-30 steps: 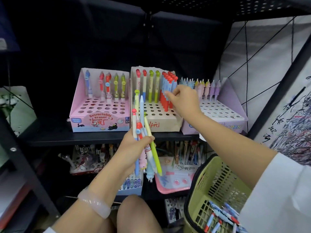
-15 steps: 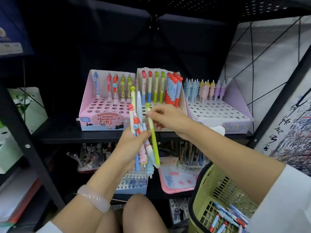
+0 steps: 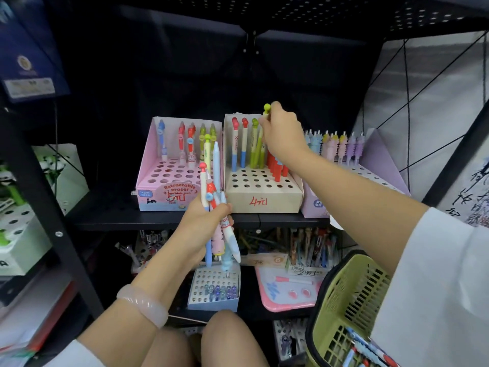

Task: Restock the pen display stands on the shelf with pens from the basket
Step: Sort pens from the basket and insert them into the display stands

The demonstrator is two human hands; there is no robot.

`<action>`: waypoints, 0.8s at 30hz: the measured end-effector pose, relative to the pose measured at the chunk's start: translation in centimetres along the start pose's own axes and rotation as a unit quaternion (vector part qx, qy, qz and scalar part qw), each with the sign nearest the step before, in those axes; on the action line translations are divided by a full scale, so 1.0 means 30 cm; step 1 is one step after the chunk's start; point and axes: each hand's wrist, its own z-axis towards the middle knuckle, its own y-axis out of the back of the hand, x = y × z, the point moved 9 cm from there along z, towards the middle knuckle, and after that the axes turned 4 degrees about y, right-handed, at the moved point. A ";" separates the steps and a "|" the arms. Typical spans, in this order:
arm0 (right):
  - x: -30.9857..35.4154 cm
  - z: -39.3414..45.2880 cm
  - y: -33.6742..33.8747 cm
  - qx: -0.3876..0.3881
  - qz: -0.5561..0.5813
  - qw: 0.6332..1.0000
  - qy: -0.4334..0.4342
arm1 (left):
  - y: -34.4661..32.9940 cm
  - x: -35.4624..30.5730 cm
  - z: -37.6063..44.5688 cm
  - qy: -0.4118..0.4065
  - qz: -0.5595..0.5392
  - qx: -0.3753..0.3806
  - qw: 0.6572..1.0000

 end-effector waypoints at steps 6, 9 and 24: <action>-0.014 0.010 0.000 0.015 0.043 0.998 -0.032 | 0.017 0.013 -0.003 0.007 -0.022 0.012 1.000; -0.020 0.008 0.001 0.009 0.049 0.998 -0.040 | 0.014 0.015 -0.003 0.002 -0.012 0.019 1.000; -0.018 0.037 -0.047 0.065 -0.030 0.995 -0.070 | 0.013 0.033 -0.002 0.008 -0.036 0.027 0.999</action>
